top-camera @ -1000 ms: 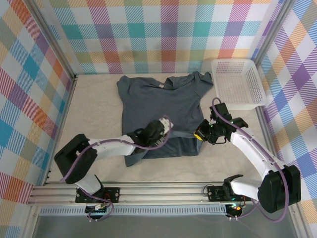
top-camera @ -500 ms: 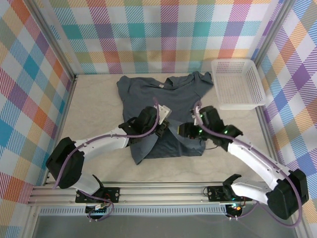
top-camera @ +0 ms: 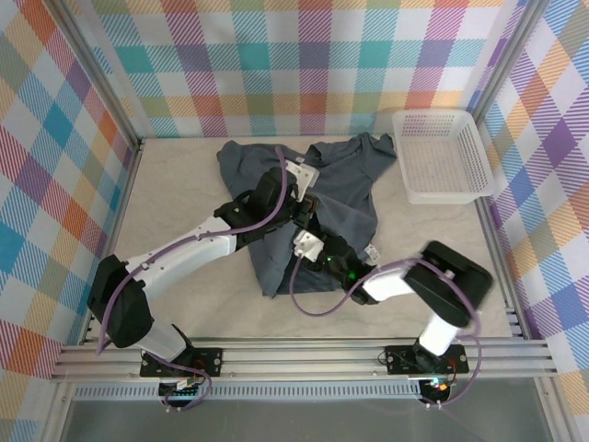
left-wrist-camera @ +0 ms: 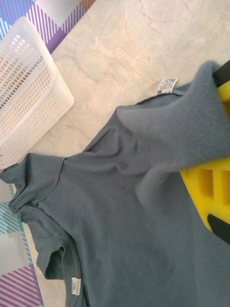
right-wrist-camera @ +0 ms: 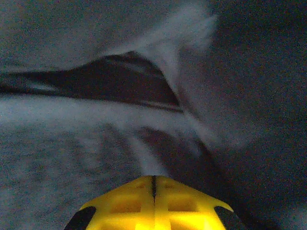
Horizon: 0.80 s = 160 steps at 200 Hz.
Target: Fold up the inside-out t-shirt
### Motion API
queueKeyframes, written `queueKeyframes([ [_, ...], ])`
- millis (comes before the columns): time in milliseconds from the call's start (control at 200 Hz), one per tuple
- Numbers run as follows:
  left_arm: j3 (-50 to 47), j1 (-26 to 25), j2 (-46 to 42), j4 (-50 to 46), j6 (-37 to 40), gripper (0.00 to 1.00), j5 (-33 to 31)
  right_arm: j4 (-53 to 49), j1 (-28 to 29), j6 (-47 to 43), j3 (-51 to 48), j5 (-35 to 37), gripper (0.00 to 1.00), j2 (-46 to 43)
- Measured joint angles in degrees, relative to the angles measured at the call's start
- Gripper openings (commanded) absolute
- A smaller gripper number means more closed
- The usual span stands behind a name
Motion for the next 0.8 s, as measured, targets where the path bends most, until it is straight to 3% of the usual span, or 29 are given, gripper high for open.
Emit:
queueKeyframes([
  [80,2.5,0.0,0.0,-3.0,-0.7,0.00,1.6,7.0,-0.5,-8.6,2.8,4.4,0.00,8.0],
  [150,5.2,0.0,0.0,-6.1,-0.9,0.00,2.8,8.2,-1.9,-11.8,4.7,6.5,0.00,9.6],
  [380,16.4,0.0,-0.4,-14.3,-4.3,0.00,6.3,-9.4,-9.1,-5.9,17.8,7.6,0.00,6.0],
  [570,29.8,0.0,0.1,-18.3,-8.0,0.00,9.4,-34.7,-12.8,6.1,31.7,-1.4,0.00,5.4],
  [800,37.9,0.1,3.2,-21.6,-6.3,0.00,7.6,-46.3,-15.8,25.1,35.5,-21.7,0.00,2.9],
])
